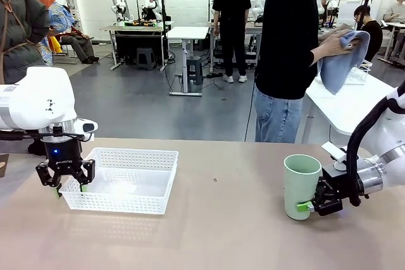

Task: Clean and organize the cups into the basket.
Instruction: Pick up the Organizing basket and move it to the center of the table, then pick up the Reusable plastic cup from the right side of the table and place it inside the Organizing basket.

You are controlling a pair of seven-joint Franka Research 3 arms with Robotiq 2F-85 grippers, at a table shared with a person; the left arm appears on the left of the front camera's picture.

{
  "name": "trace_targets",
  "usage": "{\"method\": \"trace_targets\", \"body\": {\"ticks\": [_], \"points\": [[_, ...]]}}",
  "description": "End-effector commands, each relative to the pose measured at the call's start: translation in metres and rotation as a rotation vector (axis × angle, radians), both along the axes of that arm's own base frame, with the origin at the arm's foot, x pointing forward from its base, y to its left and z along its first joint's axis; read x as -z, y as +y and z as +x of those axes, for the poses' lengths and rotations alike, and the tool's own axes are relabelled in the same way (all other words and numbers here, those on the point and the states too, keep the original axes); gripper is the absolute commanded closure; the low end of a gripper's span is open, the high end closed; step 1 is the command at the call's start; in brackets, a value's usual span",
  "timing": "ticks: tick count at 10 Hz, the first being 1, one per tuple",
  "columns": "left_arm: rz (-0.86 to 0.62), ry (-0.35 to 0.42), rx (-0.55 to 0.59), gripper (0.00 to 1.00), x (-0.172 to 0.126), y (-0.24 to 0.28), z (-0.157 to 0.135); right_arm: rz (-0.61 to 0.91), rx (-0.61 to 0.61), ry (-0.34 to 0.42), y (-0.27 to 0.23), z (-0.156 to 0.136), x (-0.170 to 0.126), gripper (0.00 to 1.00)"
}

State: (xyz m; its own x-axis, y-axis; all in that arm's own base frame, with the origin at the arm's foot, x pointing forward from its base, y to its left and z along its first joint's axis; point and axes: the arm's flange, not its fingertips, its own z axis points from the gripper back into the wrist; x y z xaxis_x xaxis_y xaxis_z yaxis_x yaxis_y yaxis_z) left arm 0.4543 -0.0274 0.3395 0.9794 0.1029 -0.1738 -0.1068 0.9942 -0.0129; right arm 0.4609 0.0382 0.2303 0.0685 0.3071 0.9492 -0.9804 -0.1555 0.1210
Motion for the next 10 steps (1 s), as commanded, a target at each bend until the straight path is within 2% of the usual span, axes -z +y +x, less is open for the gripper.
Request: {"method": "trace_targets", "body": {"ticks": [1,2,3,4,5,6,7,9,10], "points": [[0.002,-0.008,0.005,1.00,0.000,0.000,-0.001,0.023,-0.004,-0.021,0.002,0.005,0.002,1.00],[-0.003,-0.010,0.006,1.00,0.000,0.000,-0.001,0.023,-0.001,-0.022,0.001,0.005,0.002,1.00],[-0.004,-0.010,0.007,0.91,0.000,0.000,-0.001,0.022,0.001,-0.021,0.001,0.005,0.001,0.79],[-0.005,-0.010,0.007,1.00,0.000,0.001,-0.001,0.023,0.002,-0.021,0.000,0.005,0.001,0.79],[-0.006,-0.009,0.007,1.00,0.001,0.001,-0.001,0.023,0.003,-0.020,0.000,0.005,0.001,1.00],[-0.008,-0.003,0.008,1.00,0.001,0.002,0.000,0.023,0.003,-0.020,-0.001,0.005,0.001,0.79],[-0.008,-0.002,0.008,1.00,0.002,0.001,0.001,0.023,0.003,-0.018,-0.001,0.005,0.001,1.00],[-0.014,0.009,0.014,1.00,0.002,-0.002,0.002,0.017,0.033,-0.023,-0.001,0.002,-0.005,1.00],[-0.016,0.020,0.019,1.00,0.001,-0.015,0.002,0.025,0.097,-0.022,-0.003,-0.006,-0.029,1.00]]}}
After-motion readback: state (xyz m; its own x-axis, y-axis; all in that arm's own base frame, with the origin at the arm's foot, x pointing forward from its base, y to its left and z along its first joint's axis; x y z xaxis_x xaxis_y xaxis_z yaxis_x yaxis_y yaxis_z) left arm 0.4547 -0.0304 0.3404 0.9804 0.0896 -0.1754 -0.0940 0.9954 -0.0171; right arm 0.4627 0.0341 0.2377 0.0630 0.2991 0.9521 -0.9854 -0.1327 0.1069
